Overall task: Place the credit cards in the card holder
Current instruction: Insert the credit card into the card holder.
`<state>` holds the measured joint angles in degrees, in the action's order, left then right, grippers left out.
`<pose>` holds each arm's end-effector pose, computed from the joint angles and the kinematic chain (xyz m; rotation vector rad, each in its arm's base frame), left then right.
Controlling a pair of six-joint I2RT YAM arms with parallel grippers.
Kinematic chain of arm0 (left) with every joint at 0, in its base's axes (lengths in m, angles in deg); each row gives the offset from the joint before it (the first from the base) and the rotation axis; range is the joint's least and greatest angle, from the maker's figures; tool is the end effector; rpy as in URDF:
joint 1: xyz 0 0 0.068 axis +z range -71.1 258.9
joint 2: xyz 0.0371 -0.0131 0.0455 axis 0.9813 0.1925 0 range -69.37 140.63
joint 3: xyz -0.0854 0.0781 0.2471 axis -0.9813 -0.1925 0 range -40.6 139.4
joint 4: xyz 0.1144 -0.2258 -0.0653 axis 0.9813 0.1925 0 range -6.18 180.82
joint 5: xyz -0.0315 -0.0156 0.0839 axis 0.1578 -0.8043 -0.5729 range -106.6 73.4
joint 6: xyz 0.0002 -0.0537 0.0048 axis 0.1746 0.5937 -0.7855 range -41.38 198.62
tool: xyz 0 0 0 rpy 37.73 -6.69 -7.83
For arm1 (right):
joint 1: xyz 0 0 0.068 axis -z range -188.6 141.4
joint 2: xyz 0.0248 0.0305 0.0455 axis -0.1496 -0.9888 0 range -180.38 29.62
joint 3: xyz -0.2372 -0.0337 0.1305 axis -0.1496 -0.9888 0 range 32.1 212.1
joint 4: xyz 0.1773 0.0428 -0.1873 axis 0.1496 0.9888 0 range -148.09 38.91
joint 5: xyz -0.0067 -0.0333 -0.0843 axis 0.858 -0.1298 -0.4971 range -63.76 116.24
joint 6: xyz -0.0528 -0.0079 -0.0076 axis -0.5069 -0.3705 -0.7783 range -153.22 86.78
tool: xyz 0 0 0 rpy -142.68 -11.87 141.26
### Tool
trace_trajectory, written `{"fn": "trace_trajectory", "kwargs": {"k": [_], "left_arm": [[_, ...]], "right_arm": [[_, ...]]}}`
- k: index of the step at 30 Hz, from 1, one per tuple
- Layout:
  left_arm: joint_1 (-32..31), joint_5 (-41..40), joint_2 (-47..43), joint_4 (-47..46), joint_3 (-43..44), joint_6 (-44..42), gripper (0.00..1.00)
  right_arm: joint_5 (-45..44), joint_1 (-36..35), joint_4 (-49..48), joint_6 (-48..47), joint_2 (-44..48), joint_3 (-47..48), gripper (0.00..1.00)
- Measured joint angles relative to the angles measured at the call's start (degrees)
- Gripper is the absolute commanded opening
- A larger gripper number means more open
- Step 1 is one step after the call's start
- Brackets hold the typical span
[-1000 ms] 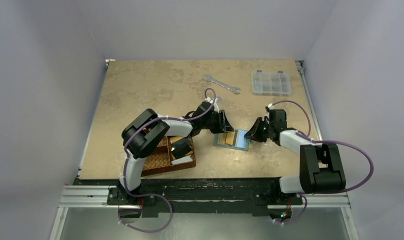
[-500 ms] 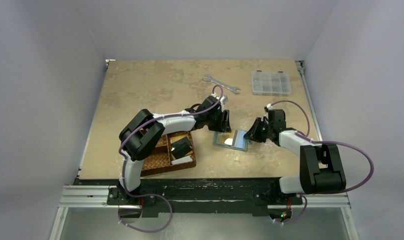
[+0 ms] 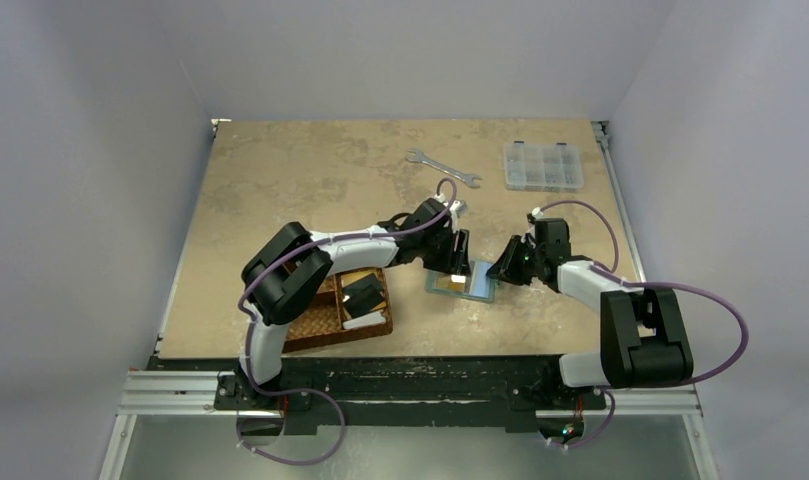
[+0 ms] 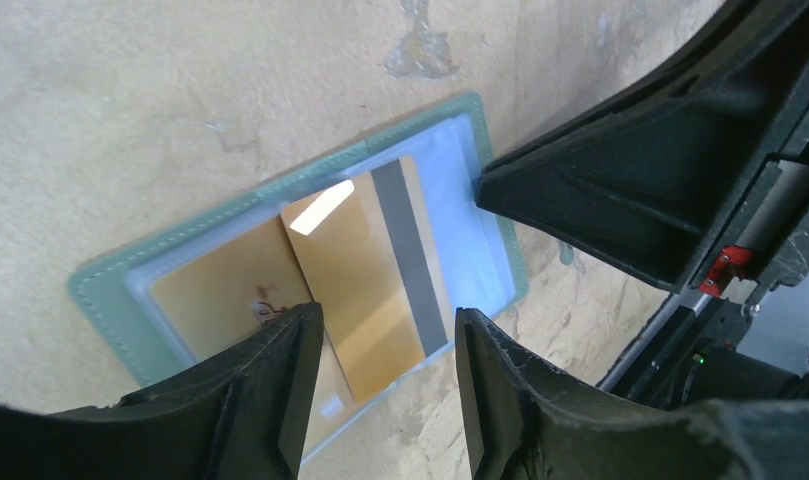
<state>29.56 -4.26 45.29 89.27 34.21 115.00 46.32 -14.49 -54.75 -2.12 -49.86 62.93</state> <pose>0.2765 -0.3336 0.1652 0.4015 2.5281 -0.9178 0.2422 0.0373 0.1442 0.4019 2.5051 0.7018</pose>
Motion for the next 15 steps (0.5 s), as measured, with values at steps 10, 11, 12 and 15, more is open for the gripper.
{"fn": "trace_trajectory", "kwargs": {"k": [10, 11, 12, 15], "left_arm": [[-0.24, 11.82, 1.73, -13.7, -4.68, 9.64, 0.54], [-0.24, 12.68, 1.84, -15.17, -5.29, 10.71, 0.54], [-0.24, 13.25, 1.92, -15.72, -5.51, 11.3, 0.54], [-0.24, 12.94, 1.92, -15.19, -5.38, 10.93, 0.54]], "right_arm": [[0.09, -0.09, -0.2, 0.44, 0.5, -0.46, 0.22], [0.11, -0.22, -0.11, 0.46, 0.74, -0.63, 0.22], [0.09, -0.39, 0.2, 0.46, 1.03, -0.74, 0.23], [-0.07, -0.5, 1.38, 0.42, 1.68, -0.76, 0.25]]}}
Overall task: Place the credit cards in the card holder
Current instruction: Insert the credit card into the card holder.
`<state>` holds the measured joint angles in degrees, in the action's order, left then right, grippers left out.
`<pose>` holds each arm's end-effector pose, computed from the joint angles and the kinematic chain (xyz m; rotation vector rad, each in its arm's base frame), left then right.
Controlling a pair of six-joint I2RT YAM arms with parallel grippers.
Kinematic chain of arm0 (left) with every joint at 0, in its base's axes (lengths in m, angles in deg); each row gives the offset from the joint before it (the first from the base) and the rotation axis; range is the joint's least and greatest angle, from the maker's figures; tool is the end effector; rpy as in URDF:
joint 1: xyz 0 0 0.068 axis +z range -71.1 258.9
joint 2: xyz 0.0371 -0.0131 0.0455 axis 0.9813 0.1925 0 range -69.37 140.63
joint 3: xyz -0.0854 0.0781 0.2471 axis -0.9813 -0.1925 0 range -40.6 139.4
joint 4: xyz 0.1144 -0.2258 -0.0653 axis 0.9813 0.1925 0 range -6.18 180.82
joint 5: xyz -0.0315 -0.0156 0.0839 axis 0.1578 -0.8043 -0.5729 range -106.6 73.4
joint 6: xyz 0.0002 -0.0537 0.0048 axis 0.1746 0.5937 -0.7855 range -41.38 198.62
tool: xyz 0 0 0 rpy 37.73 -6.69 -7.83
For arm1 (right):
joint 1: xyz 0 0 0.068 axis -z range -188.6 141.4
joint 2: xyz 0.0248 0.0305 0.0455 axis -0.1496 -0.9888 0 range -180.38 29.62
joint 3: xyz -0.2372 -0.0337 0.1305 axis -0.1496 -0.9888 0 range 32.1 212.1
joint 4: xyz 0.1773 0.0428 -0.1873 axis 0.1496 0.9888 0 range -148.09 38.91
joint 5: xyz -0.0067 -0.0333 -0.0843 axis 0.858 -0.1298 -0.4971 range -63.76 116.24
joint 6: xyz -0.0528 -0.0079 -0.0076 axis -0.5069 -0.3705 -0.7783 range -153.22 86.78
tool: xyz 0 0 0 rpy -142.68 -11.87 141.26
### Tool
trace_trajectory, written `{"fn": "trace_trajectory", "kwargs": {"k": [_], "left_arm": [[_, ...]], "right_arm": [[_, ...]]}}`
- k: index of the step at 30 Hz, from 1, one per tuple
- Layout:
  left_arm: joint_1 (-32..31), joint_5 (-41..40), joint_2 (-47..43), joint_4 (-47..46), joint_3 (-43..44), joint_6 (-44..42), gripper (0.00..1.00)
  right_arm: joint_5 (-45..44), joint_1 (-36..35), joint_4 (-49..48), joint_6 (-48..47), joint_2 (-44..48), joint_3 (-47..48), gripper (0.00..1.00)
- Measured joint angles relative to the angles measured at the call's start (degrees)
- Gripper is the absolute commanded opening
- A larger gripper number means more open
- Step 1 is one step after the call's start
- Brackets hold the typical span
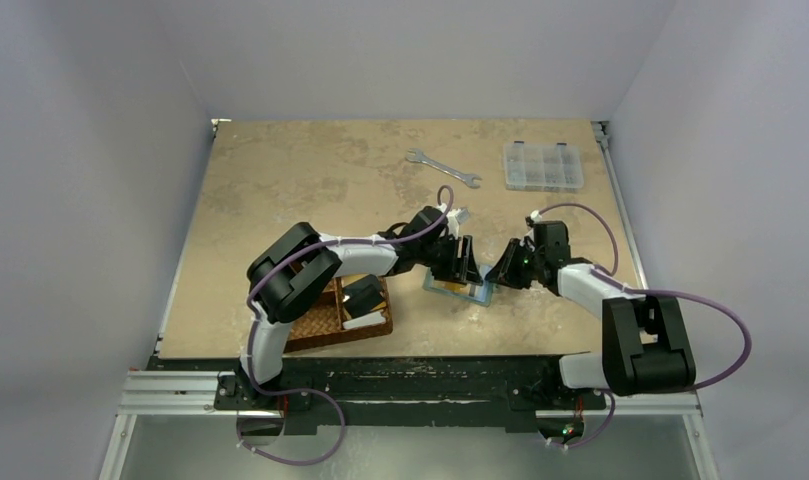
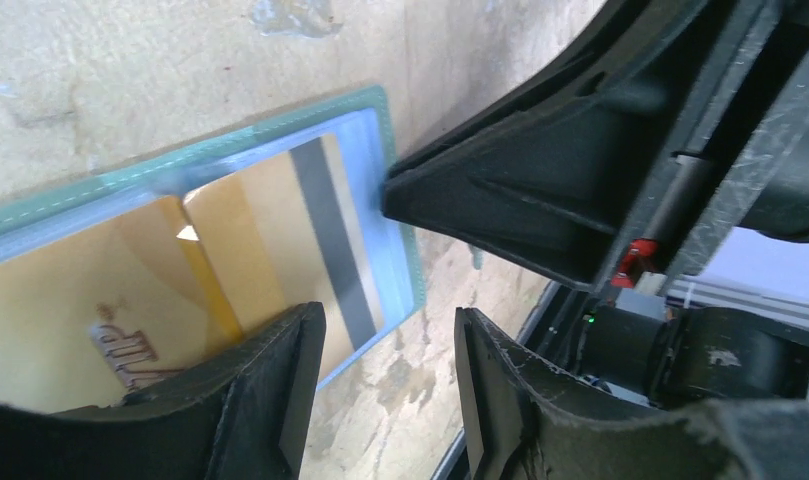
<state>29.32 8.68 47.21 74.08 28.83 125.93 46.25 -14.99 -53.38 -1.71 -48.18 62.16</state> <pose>0.2693 -0.3396 0.1463 0.3300 2.5214 -1.3105 0.2360 0.0387 0.1454 0.4042 2.5156 0.7050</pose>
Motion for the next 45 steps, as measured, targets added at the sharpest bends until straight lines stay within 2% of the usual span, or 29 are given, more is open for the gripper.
{"fn": "trace_trajectory", "kwargs": {"k": [10, 21, 26, 33, 39, 45], "left_arm": [[0.0, -9.31, -4.09, 12.52, 2.75, -9.33, 0.56], [-1.27, -11.78, -2.95, 15.04, 3.76, -11.15, 0.59], [-3.15, -13.75, -0.44, 16.37, 7.21, -11.89, 0.6], [-3.41, -11.74, 1.07, 13.44, 7.23, -10.86, 0.6], [-2.82, -9.86, 0.33, 8.09, 4.24, -9.31, 0.6], [-3.19, -10.27, -1.86, 8.66, 3.41, -10.01, 0.6]], "right_arm": [[-1.2, -0.11, 2.86, -0.07, 2.51, 0.0, 0.33], [-1.16, -1.14, 3.76, -0.48, 2.58, 0.0, 0.35], [-1.14, -1.22, 3.69, -0.46, 2.54, 0.0, 0.35], [-1.03, -1.22, 3.43, -0.46, 2.08, 0.0, 0.35], [-1.07, -1.22, 3.43, -0.48, 2.12, 0.0, 0.41], [-2.36, -1.36, 5.22, -0.39, 4.35, 0.0, 0.51]]}}
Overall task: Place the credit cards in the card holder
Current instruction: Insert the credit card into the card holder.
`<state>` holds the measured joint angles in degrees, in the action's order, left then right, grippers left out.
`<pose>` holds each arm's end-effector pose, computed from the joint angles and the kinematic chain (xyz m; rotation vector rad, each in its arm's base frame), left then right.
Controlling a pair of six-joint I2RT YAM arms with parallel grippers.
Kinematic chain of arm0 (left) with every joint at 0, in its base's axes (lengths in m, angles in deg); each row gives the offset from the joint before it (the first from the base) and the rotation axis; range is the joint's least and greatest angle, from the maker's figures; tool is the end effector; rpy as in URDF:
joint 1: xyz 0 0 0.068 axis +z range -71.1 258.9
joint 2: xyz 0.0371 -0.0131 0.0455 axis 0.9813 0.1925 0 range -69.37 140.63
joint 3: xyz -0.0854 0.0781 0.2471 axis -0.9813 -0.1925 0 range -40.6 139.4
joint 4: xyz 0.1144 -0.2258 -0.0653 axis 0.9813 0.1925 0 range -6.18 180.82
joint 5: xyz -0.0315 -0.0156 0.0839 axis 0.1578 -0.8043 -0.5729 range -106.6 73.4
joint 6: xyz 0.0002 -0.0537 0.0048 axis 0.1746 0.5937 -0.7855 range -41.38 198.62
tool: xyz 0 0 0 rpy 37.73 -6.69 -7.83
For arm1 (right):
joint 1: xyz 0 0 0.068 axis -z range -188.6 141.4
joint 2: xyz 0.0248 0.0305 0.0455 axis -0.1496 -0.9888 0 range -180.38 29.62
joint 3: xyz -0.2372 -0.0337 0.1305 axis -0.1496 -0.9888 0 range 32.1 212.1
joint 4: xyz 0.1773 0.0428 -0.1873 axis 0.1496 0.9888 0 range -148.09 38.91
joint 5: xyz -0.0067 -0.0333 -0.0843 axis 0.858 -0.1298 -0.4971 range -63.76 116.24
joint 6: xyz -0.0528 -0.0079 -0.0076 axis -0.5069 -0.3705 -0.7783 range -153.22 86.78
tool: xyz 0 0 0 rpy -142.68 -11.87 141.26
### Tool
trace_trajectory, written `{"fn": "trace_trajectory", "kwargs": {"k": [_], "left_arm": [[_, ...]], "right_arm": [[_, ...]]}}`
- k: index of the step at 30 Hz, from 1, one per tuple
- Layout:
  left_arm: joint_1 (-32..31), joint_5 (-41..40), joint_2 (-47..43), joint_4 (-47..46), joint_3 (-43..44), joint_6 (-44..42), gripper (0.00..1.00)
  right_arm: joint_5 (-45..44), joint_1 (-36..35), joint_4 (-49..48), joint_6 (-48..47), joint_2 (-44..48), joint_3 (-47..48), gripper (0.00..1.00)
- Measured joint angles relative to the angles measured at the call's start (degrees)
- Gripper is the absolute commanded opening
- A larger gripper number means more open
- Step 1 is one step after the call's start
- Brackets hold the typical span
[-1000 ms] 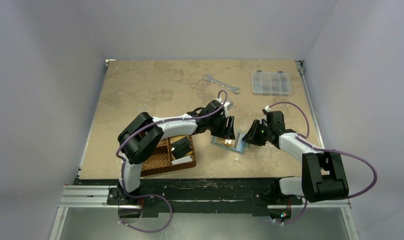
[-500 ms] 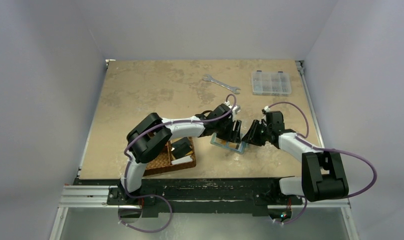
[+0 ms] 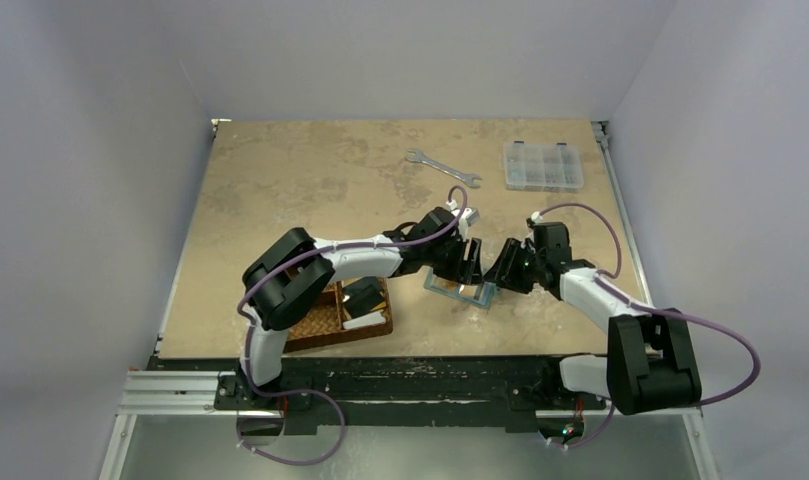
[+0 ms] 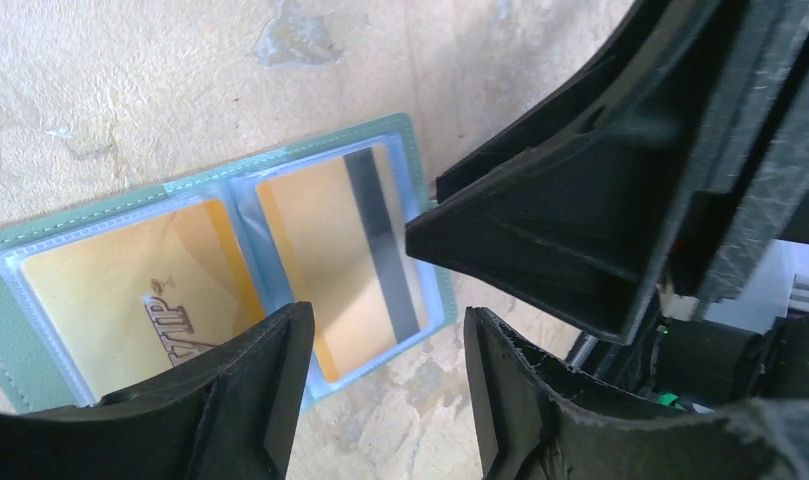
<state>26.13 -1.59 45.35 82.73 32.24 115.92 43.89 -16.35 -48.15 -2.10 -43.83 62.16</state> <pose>0.2558 -0.3519 0.1637 0.4877 2.4662 -1.0466 0.2249 0.0415 0.1553 0.3896 2.5345 0.6572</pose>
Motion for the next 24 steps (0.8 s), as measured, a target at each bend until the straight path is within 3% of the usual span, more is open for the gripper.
{"fn": "trace_trajectory", "kwargs": {"k": [5, 12, 19, 24], "left_arm": [[-0.24, -0.26, -3.02, 0.87, 0.28, -1.01, 0.5], [-0.24, -0.04, -2.71, 0.98, 1.09, -0.94, 0.26], [-0.04, -1.53, -0.26, 3.5, 1.18, -1.01, 0.2], [0.33, -2.49, 0.37, 3.85, 0.5, -1.03, 0.16]], "right_arm": [[-1.49, -0.13, 2.67, -0.02, 3.48, 0.26, 0.5], [-0.48, -0.13, 3.02, 0.31, 4.11, 0.81, 0.29], [2.8, -0.13, 1.03, 1.03, 0.94, 0.76, 0.29], [2.99, -0.13, 0.26, 1.27, -0.07, 0.42, 0.35]]}}
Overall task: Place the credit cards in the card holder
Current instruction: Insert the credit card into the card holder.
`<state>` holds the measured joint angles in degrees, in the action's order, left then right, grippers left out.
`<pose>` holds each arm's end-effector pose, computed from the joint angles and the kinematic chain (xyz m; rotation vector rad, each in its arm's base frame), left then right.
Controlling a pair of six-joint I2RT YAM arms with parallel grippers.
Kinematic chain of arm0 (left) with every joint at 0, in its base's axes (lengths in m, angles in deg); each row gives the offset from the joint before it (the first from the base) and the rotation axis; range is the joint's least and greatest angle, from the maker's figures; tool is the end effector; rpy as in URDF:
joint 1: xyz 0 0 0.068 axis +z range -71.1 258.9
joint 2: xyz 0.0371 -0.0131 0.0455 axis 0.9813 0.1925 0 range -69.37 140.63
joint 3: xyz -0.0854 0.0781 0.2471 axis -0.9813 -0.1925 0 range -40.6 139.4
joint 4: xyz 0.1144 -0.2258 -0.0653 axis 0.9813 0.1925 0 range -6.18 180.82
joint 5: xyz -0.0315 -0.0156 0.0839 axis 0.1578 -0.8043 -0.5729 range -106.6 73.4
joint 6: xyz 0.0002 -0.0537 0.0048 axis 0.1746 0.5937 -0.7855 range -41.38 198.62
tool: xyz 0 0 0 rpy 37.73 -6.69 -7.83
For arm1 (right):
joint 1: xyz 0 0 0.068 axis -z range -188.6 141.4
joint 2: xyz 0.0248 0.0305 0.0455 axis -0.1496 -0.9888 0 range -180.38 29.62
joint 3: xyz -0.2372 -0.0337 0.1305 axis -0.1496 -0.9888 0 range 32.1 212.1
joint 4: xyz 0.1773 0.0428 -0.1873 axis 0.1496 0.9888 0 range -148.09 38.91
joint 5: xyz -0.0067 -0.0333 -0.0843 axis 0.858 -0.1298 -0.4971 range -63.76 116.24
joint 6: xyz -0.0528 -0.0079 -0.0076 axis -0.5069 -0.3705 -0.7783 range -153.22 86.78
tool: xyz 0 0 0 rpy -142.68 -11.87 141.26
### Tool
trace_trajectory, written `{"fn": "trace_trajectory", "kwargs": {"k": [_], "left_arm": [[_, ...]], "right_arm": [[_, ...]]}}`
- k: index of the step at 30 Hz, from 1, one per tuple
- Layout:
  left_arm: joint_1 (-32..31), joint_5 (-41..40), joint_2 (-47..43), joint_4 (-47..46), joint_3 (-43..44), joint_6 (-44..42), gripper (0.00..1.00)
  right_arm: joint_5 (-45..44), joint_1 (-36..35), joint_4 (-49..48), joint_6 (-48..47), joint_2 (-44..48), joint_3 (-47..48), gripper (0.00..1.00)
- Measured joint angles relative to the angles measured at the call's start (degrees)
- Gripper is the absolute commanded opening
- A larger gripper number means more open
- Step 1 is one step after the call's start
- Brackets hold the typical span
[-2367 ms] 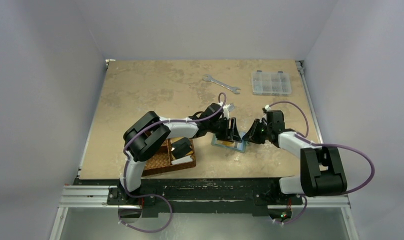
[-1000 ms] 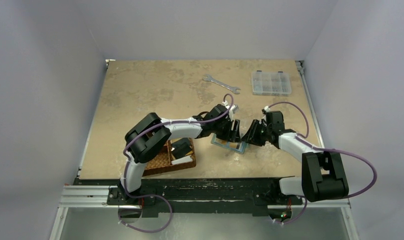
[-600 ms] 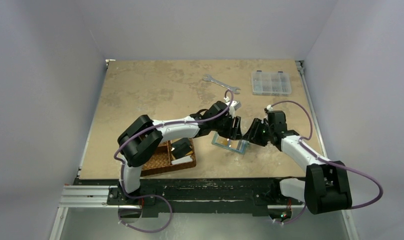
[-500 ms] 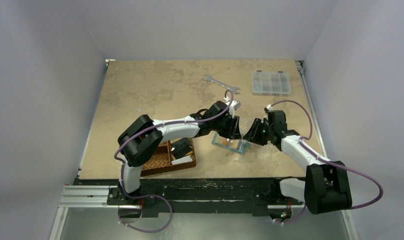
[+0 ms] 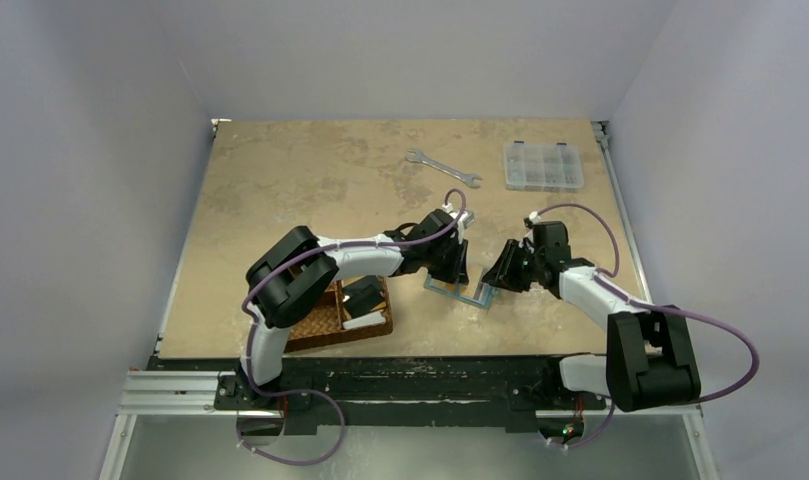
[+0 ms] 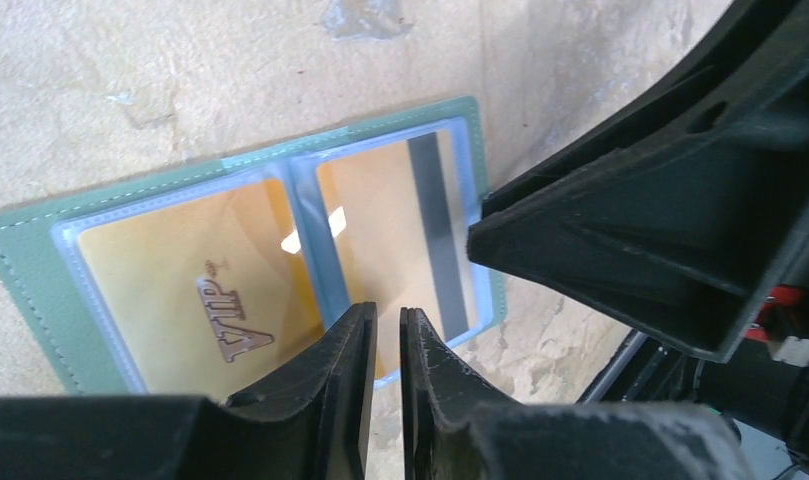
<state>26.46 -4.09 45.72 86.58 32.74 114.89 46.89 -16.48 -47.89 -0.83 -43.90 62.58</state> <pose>0.2574 -0.3473 0.1580 0.4758 2.5144 -0.9495 0.2254 0.0439 0.1574 0.3927 2.5394 0.7320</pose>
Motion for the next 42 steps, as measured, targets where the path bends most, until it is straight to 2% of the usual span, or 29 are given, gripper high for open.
{"fn": "trace_trajectory", "kwargs": {"k": [8, 42], "left_arm": [[0.44, -0.87, 0.46, -0.57, -1.7, 0.04, 0.12], [0.57, -0.31, 0.48, -2.69, -2.84, 0.11, 0.11]], "right_arm": [[-0.04, 0.0, -0.83, 0.04, 0.0, -0.46, 0.35], [1.44, 0.0, -2.14, 0.66, -0.37, -0.96, 0.34]]}}
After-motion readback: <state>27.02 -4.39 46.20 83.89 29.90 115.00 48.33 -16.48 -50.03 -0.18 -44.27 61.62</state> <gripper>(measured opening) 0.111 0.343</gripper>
